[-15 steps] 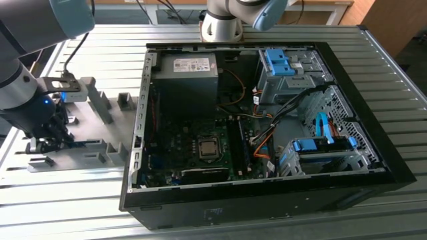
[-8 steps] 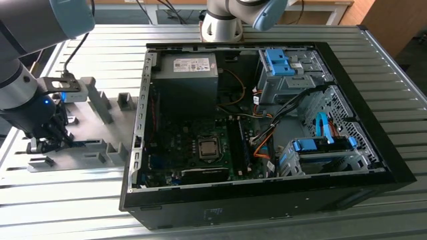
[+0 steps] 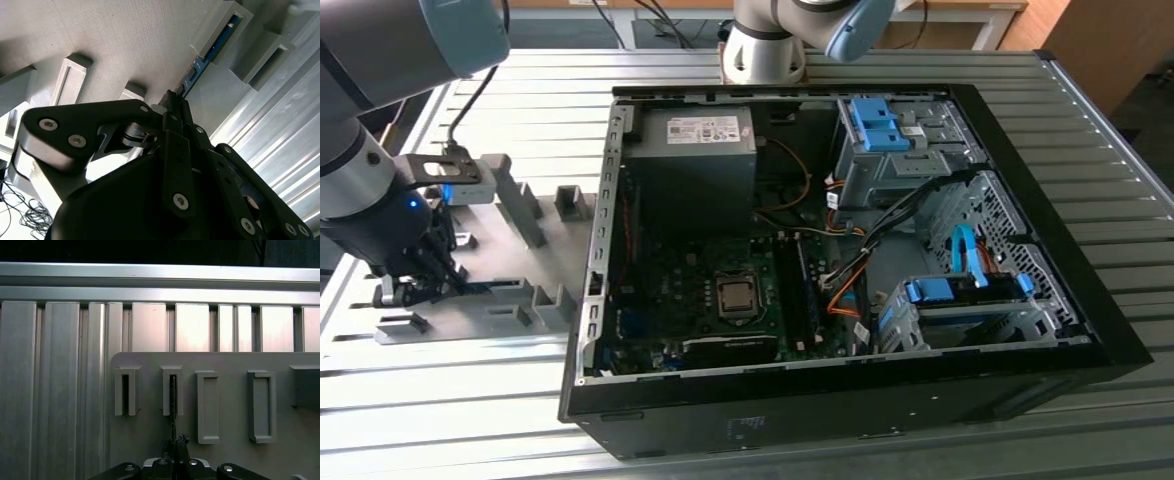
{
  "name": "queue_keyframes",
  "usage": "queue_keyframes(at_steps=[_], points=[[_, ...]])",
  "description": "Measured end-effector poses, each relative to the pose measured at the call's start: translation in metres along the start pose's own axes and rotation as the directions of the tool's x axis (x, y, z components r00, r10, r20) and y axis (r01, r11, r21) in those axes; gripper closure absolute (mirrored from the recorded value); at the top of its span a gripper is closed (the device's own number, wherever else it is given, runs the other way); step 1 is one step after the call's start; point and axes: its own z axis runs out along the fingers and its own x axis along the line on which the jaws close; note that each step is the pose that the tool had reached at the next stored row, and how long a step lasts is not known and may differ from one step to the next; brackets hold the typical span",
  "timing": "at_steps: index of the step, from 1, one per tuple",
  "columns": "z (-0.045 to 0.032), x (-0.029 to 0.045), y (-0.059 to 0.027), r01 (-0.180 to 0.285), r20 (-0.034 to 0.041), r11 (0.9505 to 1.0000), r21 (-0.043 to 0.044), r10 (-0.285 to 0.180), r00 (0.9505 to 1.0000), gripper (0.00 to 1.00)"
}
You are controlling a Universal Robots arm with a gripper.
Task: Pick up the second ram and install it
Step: 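Pick up the second ram and move it above second insertion slot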
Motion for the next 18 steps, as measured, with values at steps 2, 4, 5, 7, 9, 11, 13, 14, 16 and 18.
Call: queue_keyframes(at_steps=[2, 4, 5, 7, 9, 11, 13, 14, 16, 18], points=[[0.0000, 0.0000, 0.0000, 0.000, 0.0000, 1.0000, 0.0000, 0.000, 1.0000, 0.86], [0.0001, 0.0000, 0.0000, 0.000, 0.0000, 1.0000, 0.0000, 0.000, 1.0000, 0.86], [0.0001, 0.0000, 0.0000, 0.000, 0.0000, 1.0000, 0.0000, 0.000, 1.0000, 0.86], [0.0001, 0.0000, 0.0000, 0.000, 0.0000, 1.0000, 0.0000, 0.000, 1.0000, 0.86], [0.0000, 0.0000, 0.0000, 0.000, 0.0003, 1.0000, 0.0003, 0.000, 1.0000, 0.86], [-0.0016, -0.0001, 0.0000, 0.000, 0.0001, 1.0000, 0.0002, 0.000, 1.0000, 0.86], [-0.0040, -0.0001, 0.0001, 0.000, 0.0001, 1.0000, 0.0002, 0.000, 1.0000, 0.86], [-0.0050, -0.0002, 0.0001, 0.000, 0.0001, 1.0000, 0.0002, 0.000, 1.0000, 0.86], [-0.0056, -0.0002, 0.0000, 0.000, 0.0002, 1.0000, 0.0003, 0.000, 1.0000, 0.86], [-0.0060, -0.0002, 0.0001, 0.000, 0.0001, 1.0000, 0.0001, 0.000, 1.0000, 0.86]])
